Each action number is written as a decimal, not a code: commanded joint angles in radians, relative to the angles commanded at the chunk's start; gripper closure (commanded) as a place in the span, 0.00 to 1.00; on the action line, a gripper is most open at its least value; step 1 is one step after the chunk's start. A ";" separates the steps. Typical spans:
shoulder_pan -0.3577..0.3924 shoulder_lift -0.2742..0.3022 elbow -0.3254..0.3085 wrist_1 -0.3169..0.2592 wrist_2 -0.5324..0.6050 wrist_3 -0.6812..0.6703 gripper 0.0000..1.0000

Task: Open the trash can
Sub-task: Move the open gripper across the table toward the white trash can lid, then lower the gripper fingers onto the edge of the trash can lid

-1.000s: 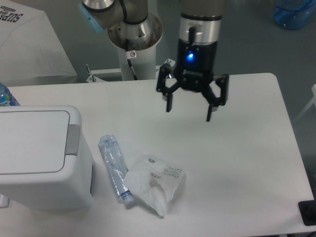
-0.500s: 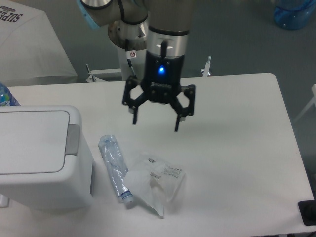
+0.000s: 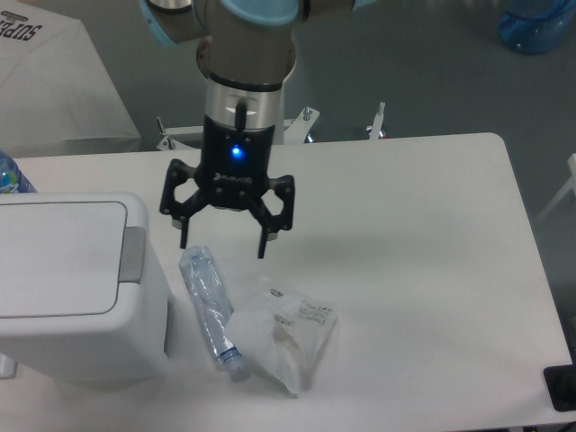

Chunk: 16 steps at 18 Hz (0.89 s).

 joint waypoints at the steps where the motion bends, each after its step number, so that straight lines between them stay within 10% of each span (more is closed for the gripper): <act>1: 0.000 0.000 -0.002 0.000 0.000 -0.002 0.00; 16: -0.035 -0.009 -0.002 0.002 -0.023 -0.003 0.00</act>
